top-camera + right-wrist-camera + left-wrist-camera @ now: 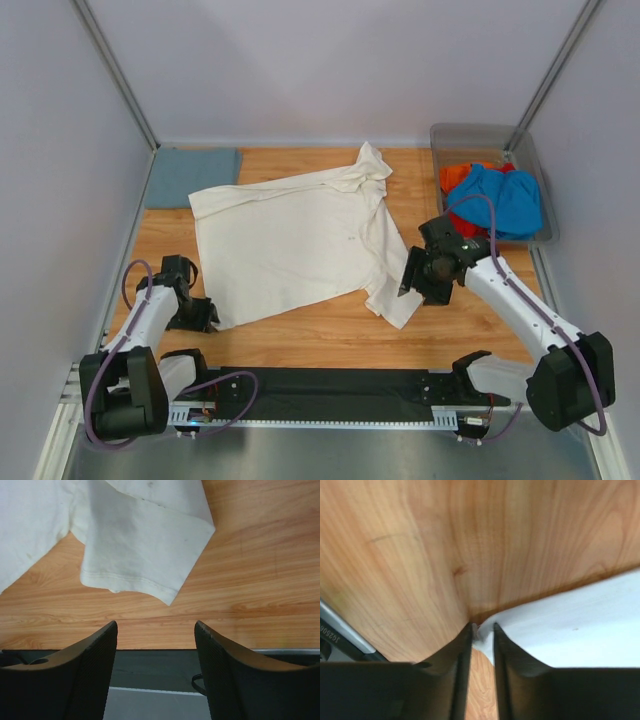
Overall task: Fold and stack the t-shirts
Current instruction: Flatten the tshirt out
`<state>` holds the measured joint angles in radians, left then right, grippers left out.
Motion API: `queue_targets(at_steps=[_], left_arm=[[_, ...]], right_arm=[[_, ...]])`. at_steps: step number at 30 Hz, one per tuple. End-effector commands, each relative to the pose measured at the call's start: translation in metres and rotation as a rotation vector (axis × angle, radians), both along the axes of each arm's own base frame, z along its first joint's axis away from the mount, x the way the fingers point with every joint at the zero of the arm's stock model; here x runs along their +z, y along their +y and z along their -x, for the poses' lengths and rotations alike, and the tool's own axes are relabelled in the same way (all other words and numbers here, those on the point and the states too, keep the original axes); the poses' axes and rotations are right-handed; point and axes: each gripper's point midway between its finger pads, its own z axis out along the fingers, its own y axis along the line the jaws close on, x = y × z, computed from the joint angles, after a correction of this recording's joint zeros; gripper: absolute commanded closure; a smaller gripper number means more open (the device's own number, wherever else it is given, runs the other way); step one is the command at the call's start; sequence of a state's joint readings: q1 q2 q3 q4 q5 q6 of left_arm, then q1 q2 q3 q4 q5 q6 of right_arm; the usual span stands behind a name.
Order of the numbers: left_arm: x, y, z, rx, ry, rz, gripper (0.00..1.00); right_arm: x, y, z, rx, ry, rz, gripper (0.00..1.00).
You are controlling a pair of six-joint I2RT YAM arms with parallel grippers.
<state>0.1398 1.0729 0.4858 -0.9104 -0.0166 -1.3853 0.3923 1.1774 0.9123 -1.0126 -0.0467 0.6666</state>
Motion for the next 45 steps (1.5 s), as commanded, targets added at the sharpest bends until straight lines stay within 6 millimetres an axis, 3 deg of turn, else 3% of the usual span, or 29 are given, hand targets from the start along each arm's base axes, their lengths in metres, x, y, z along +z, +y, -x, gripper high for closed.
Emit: queue_targets(at_steps=[1, 2, 3, 4, 10, 11, 19, 32, 36, 39, 40, 42, 45], left_arm=[[-0.006, 0.008, -0.008, 0.002, -0.029, -0.035, 0.75], [-0.004, 0.010, -0.011, -0.005, -0.043, -0.043, 0.91], [-0.002, 0.011, -0.013, -0.015, -0.046, -0.049, 0.99], [-0.001, 0.013, -0.012, -0.029, -0.041, -0.059, 1.00], [0.001, 0.013, -0.012, -0.094, -0.026, -0.059, 1.00], [0.000, 0.012, -0.010, -0.097, -0.025, -0.055, 1.00], [0.003, 0.012, -0.010, -0.126, -0.053, -0.059, 1.00], [0.006, 0.012, -0.010, -0.141, -0.072, -0.064, 1.00], [0.007, 0.010, -0.011, -0.137, -0.079, -0.057, 1.00], [0.008, 0.010, -0.011, -0.137, -0.082, -0.056, 1.00], [0.009, 0.010, -0.011, -0.137, -0.085, -0.058, 1.00], [0.010, 0.011, -0.010, -0.139, -0.086, -0.065, 1.00], [0.019, 0.016, -0.015, -0.169, -0.116, -0.094, 1.00]], right_arm=[[-0.024, 0.001, 0.012, -0.079, 0.075, -0.012, 0.35], [-0.029, 0.000, 0.015, -0.103, 0.093, -0.017, 0.37], [-0.033, 0.001, 0.015, -0.115, 0.097, -0.032, 0.39], [-0.041, 0.002, 0.021, -0.129, 0.125, -0.050, 0.43], [-0.057, 0.017, 0.024, -0.253, 0.165, -0.149, 0.58], [-0.061, 0.016, 0.028, -0.275, 0.176, -0.149, 0.67], [-0.080, 0.012, 0.026, -0.427, 0.191, -0.108, 0.56], [-0.101, 0.004, 0.015, -0.507, 0.217, -0.015, 0.59], [-0.110, 0.008, 0.018, -0.511, 0.252, -0.002, 0.66], [-0.119, 0.009, 0.023, -0.526, 0.287, 0.004, 0.79], [-0.120, 0.010, 0.024, -0.531, 0.296, -0.001, 0.90], [-0.120, 0.011, 0.022, -0.533, 0.294, -0.007, 1.00], [-0.109, 0.011, 0.012, -0.496, 0.248, 0.000, 1.00]])
